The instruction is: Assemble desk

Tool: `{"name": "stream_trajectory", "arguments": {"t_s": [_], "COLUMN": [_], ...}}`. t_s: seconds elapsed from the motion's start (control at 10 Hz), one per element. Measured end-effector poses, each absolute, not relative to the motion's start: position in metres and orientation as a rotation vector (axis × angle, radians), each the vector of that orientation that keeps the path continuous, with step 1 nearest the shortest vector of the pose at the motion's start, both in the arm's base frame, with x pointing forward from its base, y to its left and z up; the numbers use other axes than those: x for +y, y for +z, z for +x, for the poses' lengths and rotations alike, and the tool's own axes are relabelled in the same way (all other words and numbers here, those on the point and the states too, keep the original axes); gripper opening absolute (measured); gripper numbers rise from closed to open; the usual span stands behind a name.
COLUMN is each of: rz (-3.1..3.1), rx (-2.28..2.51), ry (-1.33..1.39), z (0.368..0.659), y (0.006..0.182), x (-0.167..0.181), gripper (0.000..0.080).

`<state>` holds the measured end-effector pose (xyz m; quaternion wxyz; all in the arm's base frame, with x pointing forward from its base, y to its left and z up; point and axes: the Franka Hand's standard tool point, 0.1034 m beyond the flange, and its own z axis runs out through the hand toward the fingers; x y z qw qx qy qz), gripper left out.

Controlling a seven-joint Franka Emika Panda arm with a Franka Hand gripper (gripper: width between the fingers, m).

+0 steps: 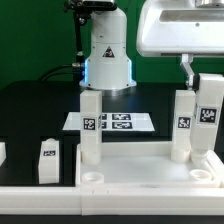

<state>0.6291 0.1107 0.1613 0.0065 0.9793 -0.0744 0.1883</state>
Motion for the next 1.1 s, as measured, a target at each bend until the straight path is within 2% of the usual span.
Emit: {"name": "stream_trajectory", "arguments": {"t_s": [0.4,0.6,1.1], "rz": [3.048,3.054,3.059], "rx": [-0.218,-0.217,-0.200], "ry": [0.627,0.609,0.596], "z": [0.635,0.631,0.626], "y": [0.148,0.140,0.137], "x": [0.103,0.110,0.115], "gripper": [0.0287,0.0287,0.0287]}}
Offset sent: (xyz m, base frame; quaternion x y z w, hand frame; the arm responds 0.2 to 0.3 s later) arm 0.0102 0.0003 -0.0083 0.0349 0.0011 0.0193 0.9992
